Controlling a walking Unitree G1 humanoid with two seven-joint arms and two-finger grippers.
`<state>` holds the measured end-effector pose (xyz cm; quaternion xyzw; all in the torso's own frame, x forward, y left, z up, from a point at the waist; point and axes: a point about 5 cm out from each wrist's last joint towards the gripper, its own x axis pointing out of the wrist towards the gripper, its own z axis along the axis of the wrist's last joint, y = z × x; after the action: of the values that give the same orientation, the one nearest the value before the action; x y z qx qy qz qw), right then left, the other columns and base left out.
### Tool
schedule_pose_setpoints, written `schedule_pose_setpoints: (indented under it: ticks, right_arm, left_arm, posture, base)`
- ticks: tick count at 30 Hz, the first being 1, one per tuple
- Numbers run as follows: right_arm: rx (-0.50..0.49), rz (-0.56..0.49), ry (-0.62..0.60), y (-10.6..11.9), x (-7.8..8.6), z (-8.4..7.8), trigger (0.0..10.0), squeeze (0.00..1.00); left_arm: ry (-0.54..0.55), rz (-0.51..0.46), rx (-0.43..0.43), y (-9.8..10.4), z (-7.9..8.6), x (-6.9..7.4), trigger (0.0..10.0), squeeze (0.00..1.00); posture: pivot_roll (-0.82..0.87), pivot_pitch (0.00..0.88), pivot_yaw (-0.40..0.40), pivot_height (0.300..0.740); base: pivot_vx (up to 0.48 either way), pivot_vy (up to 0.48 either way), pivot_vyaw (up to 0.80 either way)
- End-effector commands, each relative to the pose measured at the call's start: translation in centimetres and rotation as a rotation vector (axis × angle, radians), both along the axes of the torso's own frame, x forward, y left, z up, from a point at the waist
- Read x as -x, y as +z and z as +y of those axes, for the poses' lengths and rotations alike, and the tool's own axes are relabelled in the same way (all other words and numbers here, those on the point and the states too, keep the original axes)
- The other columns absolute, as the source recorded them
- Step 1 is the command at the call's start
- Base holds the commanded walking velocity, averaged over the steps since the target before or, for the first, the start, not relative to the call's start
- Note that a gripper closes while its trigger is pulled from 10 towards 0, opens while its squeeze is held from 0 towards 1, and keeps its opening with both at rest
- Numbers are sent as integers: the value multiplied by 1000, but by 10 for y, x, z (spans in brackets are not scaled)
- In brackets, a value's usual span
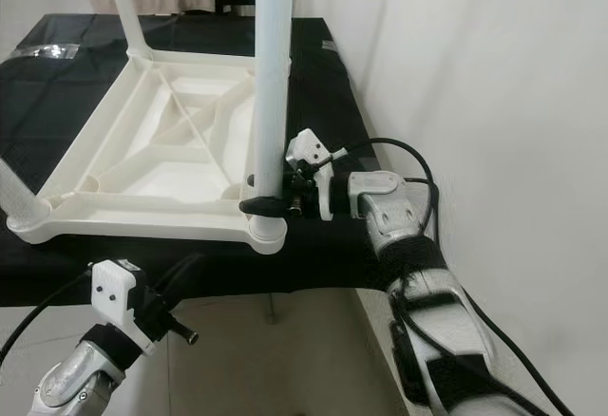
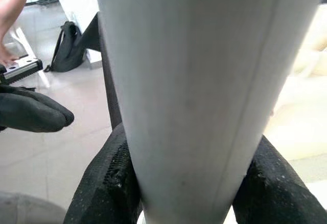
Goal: Building children table
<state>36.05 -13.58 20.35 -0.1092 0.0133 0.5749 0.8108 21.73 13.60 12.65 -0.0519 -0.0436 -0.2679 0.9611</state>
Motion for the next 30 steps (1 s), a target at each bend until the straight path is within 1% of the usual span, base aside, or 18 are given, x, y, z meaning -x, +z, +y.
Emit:
schedule_pose_setpoints:
  ticks: [1, 2, 4, 7, 8, 9, 10, 11, 12, 14, 18, 21, 22, 23, 26, 28, 29, 30]
  right_arm:
    - [-40, 46, -231, -21, 10, -16, 0, 0]
    - [-40, 46, -231, -21, 10, -16, 0, 0]
    - [-68, 77, -402, -37, 22, -12, 0, 0]
    - [-68, 77, -402, -37, 22, -12, 0, 0]
    - [-103, 134, -603, -60, 38, 6, 0, 0]
    - [-103, 134, -603, -60, 38, 6, 0, 0]
    - [-81, 126, -708, -70, 43, 18, 0, 0]
    - [-61, 112, -771, -75, 43, 23, 0, 0]
    - [-37, 92, -778, -78, 40, 28, 0, 0]
    - [-19, 73, -757, -78, 37, 29, 0, 0]
    - [-20, 56, -736, -76, 36, 35, 0, 0]
    - [-25, 61, -732, -74, 35, 35, 39, 0]
    - [-29, 76, -744, -72, 36, 35, 10000, 0]
    - [-47, 76, -719, -66, 34, 36, 10000, 0]
    - [-47, 76, -719, -66, 34, 36, 10000, 0]
    - [-66, 64, -706, -60, 33, 37, 10000, 0]
    - [-94, 43, -665, -50, 27, 36, 10000, 800]
    - [-94, 43, -665, -50, 27, 36, 10000, 800]
  left_arm:
    - [-2, 11, 2, -1, 1, 2, 10000, 0]
    - [-2, 11, 2, -1, 1, 2, 10000, 0]
    - [-2, 9, 4, 0, 2, 2, 10000, 0]
    - [-2, 9, 4, 0, 2, 2, 10000, 0]
    - [-2, 8, 4, 1, 3, 0, 10000, 0]
    - [-2, 8, 4, 1, 3, 0, 10000, 0]
    - [-4, 8, 2, 0, 4, -3, 10000, 0]
    - [-5, 10, 1, -1, 5, -6, 10000, 0]
    - [-6, 11, 0, -2, 5, -9, 10000, 0]
    - [-7, 12, -2, -3, 5, -11, 10000, 0]
    - [25, 0, -10, -2, 8, -14, 10000, 0]
    - [35, -1, -10, -2, 9, -15, 10000, 0]
    - [39, -1, -10, -2, 9, -15, 10000, 0]
    - [38, 2, -13, -3, 10, -16, 10000, 0]
    - [38, 2, -13, -3, 10, -16, 10000, 0]
    - [35, 4, -15, -3, 10, -16, 10000, 0]
    - [31, 6, -17, -3, 10, -15, 10000, 0]
    - [31, 6, -17, -3, 10, -15, 10000, 0]
  posture:
    - [13, 204, -78, 740]
    - [13, 204, -78, 740]
    - [13, 204, -78, 740]
    - [13, 204, -78, 740]
    - [-12, 211, -61, 740]
    - [-12, 211, -61, 740]
    - [-14, 188, -43, 740]
    - [-14, 170, -43, 740]
    - [1, 161, -54, 740]
    - [0, 160, -54, 740]
    - [0, 150, -51, 740]
    - [9, 144, -47, 740]
    - [16, 142, -46, 740]
    - [23, 139, -41, 740]
    - [23, 139, -41, 740]
    - [24, 138, -42, 740]
    - [30, 135, -43, 740]
    - [30, 135, -43, 740]
  base:
    - [0, 0, 0]
    - [0, 0, 0]
    - [0, 0, 0]
    - [0, 0, 0]
    - [0, 0, 0]
    - [0, 0, 0]
    - [0, 0, 0]
    - [0, 0, 0]
    - [0, 0, 0]
    - [0, 0, 0]
    - [0, 0, 0]
    - [0, 0, 0]
    - [0, 0, 0]
    - [0, 0, 0]
    - [0, 0, 0]
    - [0, 0, 0]
    - [0, 0, 0]
    - [0, 0, 0]
